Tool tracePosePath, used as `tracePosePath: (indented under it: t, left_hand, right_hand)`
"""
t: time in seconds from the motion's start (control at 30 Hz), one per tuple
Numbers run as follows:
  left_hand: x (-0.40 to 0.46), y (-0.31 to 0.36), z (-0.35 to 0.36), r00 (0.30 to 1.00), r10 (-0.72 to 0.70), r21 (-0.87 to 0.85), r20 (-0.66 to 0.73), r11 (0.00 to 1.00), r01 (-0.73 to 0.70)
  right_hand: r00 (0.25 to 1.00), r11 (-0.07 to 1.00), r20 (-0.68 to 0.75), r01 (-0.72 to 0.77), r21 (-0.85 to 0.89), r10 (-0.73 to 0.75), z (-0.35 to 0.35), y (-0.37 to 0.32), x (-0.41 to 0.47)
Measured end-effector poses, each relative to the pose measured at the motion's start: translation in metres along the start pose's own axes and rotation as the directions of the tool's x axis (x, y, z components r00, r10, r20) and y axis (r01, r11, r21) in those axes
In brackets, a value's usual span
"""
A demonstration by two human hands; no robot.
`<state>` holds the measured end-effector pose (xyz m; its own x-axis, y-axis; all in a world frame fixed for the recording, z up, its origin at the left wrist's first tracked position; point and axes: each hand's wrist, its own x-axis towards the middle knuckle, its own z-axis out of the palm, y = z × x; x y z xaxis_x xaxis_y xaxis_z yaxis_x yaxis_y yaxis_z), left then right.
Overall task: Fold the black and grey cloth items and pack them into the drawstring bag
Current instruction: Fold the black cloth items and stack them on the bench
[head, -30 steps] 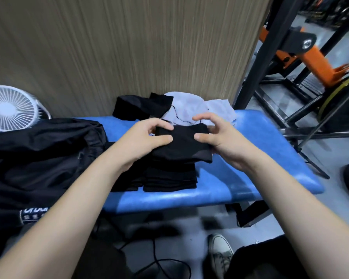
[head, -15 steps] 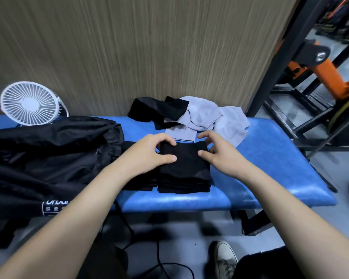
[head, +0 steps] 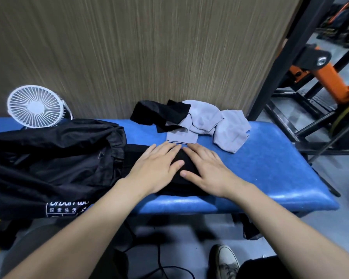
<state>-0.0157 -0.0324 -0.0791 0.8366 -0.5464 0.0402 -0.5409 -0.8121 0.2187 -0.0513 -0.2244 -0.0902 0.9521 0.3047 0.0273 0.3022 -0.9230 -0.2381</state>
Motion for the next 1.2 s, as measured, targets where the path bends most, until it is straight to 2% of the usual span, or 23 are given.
tracePosePath:
  t: [0.23,0.37,0.43,0.5,0.57,0.6,0.67,0.73,0.83,0.93,1.07,1.13,1.2]
  left_hand:
    - [0.001,-0.008,0.001,0.997,-0.008,0.028,0.081,1.000,0.006]
    - [0.001,-0.010,-0.005,0.995,0.004,-0.079,0.098,0.997,0.004]
    - [0.004,-0.011,-0.013,1.000,0.002,-0.239,0.027,0.971,0.004]
    - [0.012,-0.019,-0.022,0.993,-0.074,-0.412,-0.091,0.911,0.030]
    - [0.024,-0.035,-0.029,0.953,-0.196,-0.488,-0.233,0.871,0.060]
    - [0.030,-0.046,-0.031,0.924,-0.252,-0.479,-0.288,0.874,0.089]
    - [0.040,-0.064,-0.033,0.875,-0.348,-0.450,-0.337,0.876,0.175]
    - [0.051,-0.079,-0.035,0.848,-0.407,-0.432,-0.341,0.868,0.243]
    - [0.074,-0.101,-0.040,0.862,-0.388,-0.269,-0.327,0.912,0.309]
    - [0.102,-0.122,-0.046,0.899,-0.382,-0.108,-0.216,0.924,0.367]
    - [0.126,-0.135,-0.042,0.916,-0.401,-0.098,-0.021,0.912,0.397]
    - [0.131,-0.138,-0.040,0.935,-0.355,-0.131,-0.003,0.927,0.351]
    - [0.130,-0.140,-0.040,0.934,-0.353,-0.182,-0.059,0.923,0.338]
  right_hand:
    - [1.000,0.998,0.020,0.010,0.055,-0.011,0.012,0.009,0.005]
    - [0.998,0.965,0.052,-0.033,0.258,0.020,-0.001,0.013,0.009]
    - [0.999,0.906,-0.019,-0.038,0.421,0.051,-0.012,0.017,0.013]
    - [0.990,0.802,-0.083,-0.045,0.595,0.118,-0.024,0.022,0.019]
    - [0.971,0.726,-0.144,-0.042,0.687,0.193,-0.031,0.027,0.029]
    - [0.958,0.722,-0.182,-0.034,0.691,0.220,-0.032,0.031,0.035]
    - [0.935,0.776,-0.255,-0.032,0.630,0.245,-0.027,0.037,0.049]
    - [0.917,0.875,-0.329,-0.042,0.482,0.225,-0.019,0.042,0.066]
    - [0.913,0.975,-0.390,-0.038,0.217,0.122,-0.013,0.039,0.087]
    - [0.945,0.998,-0.327,-0.004,0.064,0.025,-0.008,0.033,0.102]
    - [0.966,0.999,-0.257,0.007,0.050,0.006,-0.005,0.027,0.114]
    - [0.959,0.996,-0.282,-0.001,0.084,0.025,-0.007,0.026,0.116]
    - [0.943,0.991,-0.331,0.011,0.132,0.034,-0.009,0.027,0.117]
